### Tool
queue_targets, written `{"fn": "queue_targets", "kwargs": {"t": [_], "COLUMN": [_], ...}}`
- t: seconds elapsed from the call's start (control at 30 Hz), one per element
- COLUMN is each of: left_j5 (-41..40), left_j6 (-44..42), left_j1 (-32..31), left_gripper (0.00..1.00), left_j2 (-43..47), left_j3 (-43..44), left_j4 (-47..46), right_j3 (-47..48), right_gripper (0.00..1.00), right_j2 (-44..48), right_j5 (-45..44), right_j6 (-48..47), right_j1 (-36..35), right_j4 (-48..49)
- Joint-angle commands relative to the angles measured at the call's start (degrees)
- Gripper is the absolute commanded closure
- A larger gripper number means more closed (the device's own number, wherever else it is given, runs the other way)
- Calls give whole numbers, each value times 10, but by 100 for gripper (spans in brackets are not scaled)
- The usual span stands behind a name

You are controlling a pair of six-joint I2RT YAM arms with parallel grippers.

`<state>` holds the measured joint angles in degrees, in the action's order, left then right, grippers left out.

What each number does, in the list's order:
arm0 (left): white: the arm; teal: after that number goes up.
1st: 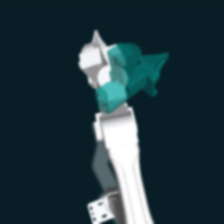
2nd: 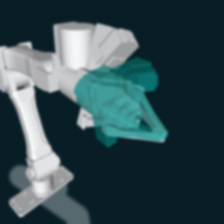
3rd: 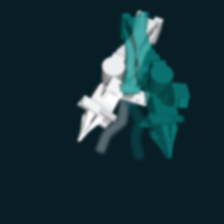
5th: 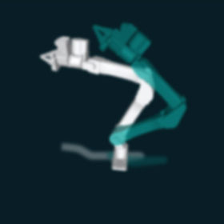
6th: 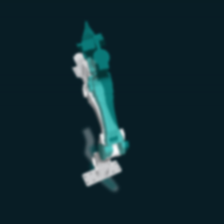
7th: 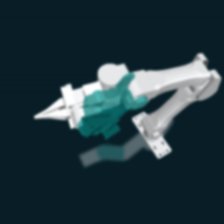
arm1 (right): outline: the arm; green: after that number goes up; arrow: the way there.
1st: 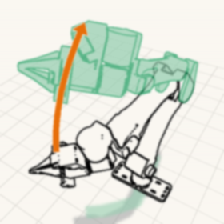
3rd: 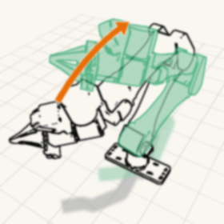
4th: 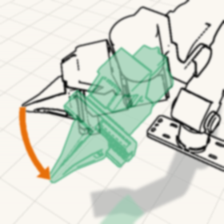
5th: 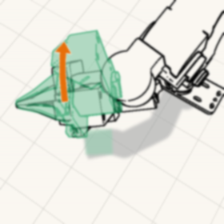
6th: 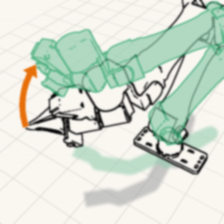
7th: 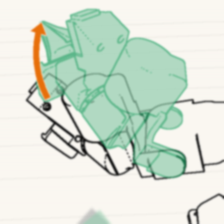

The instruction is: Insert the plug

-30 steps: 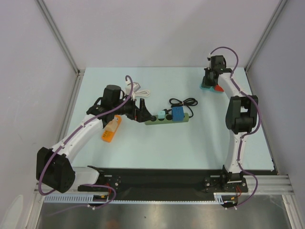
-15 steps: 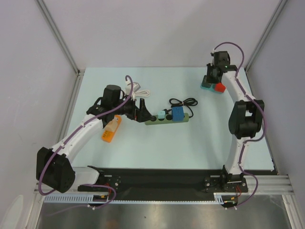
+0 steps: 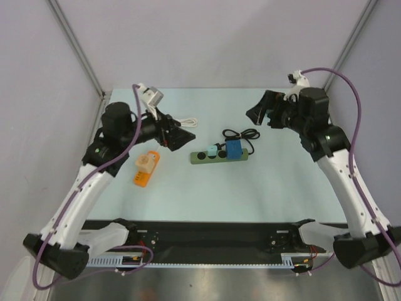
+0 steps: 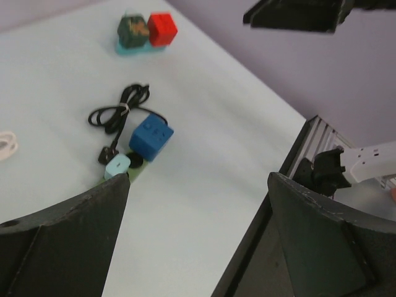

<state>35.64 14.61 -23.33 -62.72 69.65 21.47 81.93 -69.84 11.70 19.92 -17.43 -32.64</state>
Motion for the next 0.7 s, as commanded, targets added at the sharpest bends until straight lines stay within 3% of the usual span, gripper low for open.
{"fn": "queue_targets", "kwargs": {"t": [0.0,0.3,0.67], "left_j5": [-10,-25,-48], "left_j6": [6,39,51], "left_j1": [3,3,3], "left_gripper": [0,0,0], "left_j2": [71,189,214], "left_j3": [14,-65,-79], "left_j4": [-12,-30,-21], "right_j3": [-54,-120,-131], "right_gripper": [0,0,0], "right_j2": [64,211,253], "right_j5": [15,0,-37], "right_j6": [71,86,63], "right_j1": [1,2,2], "right_j4": [0,-43,-51]}}
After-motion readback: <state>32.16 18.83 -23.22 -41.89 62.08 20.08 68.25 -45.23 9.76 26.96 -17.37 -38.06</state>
